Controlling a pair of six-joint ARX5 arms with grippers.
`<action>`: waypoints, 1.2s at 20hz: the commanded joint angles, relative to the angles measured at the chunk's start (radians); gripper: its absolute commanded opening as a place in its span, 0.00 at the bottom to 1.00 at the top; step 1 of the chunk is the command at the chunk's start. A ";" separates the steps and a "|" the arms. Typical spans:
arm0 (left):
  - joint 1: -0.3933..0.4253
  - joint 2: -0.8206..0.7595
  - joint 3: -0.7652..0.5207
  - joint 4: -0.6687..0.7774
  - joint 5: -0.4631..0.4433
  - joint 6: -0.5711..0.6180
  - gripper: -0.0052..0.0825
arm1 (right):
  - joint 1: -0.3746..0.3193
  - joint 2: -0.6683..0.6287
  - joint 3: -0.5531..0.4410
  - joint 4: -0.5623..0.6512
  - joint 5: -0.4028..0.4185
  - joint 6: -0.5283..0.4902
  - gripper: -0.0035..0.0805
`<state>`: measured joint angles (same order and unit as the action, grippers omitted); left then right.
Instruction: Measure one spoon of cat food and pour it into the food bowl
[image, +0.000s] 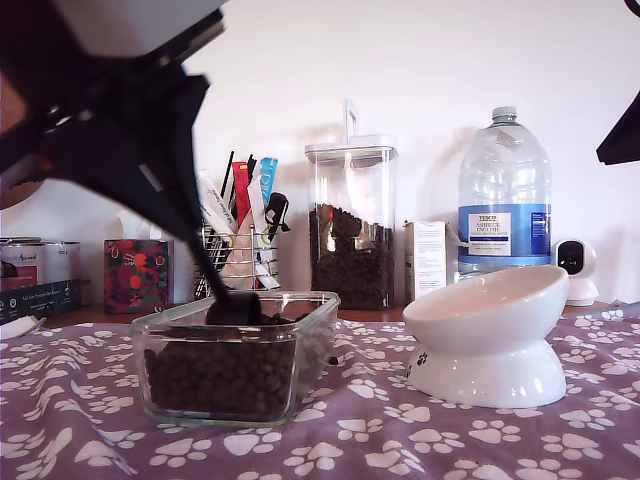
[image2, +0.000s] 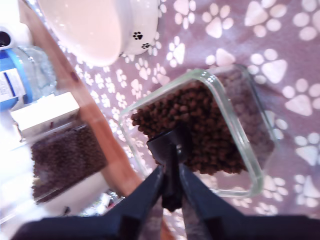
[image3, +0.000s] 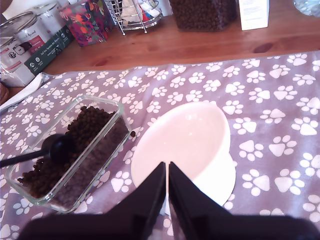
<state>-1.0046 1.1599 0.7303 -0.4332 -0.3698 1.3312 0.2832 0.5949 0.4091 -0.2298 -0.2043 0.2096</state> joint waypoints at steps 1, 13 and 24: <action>0.014 0.005 -0.011 -0.067 0.025 -0.060 0.04 | 0.004 0.004 -0.024 0.003 -0.006 0.002 0.03; 0.111 0.005 -0.011 0.021 0.063 -0.909 0.04 | 0.004 0.004 -0.024 0.001 -0.006 0.002 0.03; 0.140 0.065 -0.023 -0.073 0.161 -1.466 0.04 | 0.004 0.004 -0.024 0.002 -0.006 0.001 0.03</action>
<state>-0.8505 1.1889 0.7479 -0.4988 -0.2314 -0.1268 0.2832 0.5949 0.4091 -0.2333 -0.2043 0.2096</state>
